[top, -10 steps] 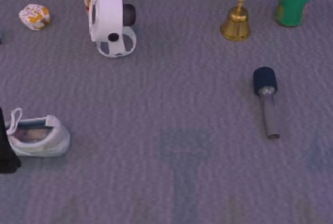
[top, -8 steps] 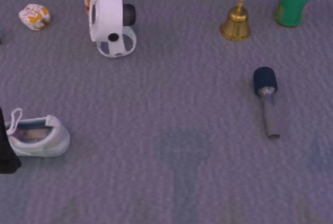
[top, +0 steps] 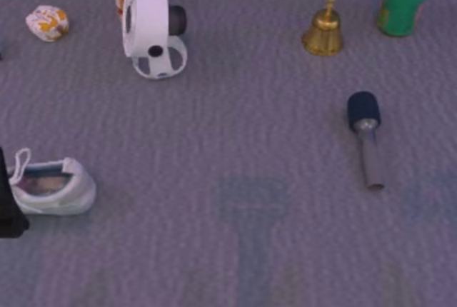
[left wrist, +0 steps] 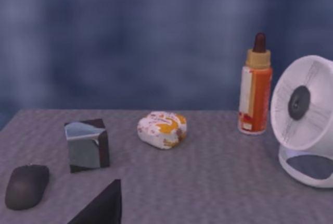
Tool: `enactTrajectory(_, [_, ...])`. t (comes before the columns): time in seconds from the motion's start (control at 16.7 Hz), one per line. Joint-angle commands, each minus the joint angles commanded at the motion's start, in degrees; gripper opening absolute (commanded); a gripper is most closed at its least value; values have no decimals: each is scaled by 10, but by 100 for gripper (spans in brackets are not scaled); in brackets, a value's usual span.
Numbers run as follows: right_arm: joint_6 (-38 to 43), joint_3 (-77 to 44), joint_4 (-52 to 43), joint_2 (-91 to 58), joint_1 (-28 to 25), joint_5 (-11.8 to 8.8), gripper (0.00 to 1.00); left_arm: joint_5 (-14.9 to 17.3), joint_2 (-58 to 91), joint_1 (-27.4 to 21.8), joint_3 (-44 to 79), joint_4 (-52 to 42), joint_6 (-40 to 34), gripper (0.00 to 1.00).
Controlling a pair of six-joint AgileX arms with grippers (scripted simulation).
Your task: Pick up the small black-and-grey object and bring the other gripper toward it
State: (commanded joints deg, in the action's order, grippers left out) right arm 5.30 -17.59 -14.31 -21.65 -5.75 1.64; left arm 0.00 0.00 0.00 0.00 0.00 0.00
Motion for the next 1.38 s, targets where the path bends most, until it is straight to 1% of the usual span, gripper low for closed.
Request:
enactTrajectory(0.6, [139, -432, -282, -582, -125, 31, 100, 0, 0, 0, 0, 0, 0, 100])
enactTrajectory(0.84, [183, -568, -376, -764, -165, 42, 100, 0, 0, 0, 0, 0, 0, 100])
enactTrajectory(1.08, [209, -646, -443, -870, -189, 51, 100, 0, 0, 0, 0, 0, 0, 100])
enactTrajectory(1.38, [214, -661, -458, -893, -194, 54, 100, 0, 0, 0, 0, 0, 0, 100])
